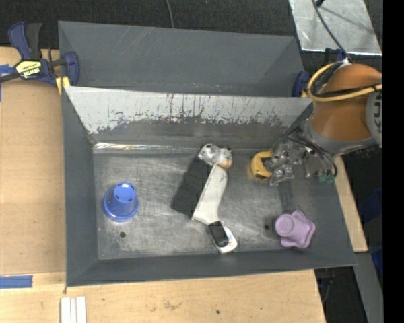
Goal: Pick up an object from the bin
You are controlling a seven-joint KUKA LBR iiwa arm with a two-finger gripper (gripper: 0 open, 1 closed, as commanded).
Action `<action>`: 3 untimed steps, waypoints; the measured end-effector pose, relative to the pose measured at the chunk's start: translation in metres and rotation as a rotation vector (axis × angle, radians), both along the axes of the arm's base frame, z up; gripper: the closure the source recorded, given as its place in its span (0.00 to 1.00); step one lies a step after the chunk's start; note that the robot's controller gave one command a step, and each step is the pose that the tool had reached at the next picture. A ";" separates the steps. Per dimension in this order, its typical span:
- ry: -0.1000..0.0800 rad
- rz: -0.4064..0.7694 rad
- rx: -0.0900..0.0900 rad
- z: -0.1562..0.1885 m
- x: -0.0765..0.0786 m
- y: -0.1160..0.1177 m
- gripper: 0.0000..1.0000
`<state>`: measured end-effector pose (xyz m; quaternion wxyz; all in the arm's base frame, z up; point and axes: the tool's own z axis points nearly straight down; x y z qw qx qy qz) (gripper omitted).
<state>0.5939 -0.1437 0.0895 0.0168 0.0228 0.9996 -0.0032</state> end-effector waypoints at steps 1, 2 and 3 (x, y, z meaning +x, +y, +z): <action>0.000 0.001 -0.001 0.000 0.000 0.000 1.00; 0.003 0.000 0.000 0.003 -0.003 0.003 1.00; 0.029 0.032 0.005 0.026 -0.022 -0.006 1.00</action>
Offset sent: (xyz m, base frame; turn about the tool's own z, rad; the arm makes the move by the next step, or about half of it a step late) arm 0.0206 0.0183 0.1311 -0.0816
